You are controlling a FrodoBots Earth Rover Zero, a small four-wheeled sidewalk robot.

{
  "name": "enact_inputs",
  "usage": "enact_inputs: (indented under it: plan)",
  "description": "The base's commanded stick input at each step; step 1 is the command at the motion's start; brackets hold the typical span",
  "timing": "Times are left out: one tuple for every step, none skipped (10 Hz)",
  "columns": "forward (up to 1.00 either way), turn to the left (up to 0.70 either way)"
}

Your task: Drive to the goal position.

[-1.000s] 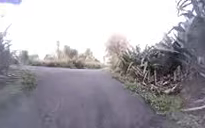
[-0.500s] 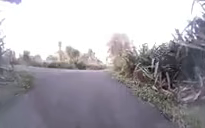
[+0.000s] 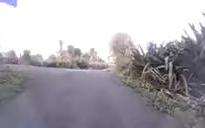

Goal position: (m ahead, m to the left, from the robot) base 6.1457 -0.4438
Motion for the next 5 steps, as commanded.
enact_inputs:
  plan:
    - [0.85,0.0]
    - [0.85,0.0]
    - [0.85,0.0]
    - [0.85,0.0]
    - [0.85,0.0]
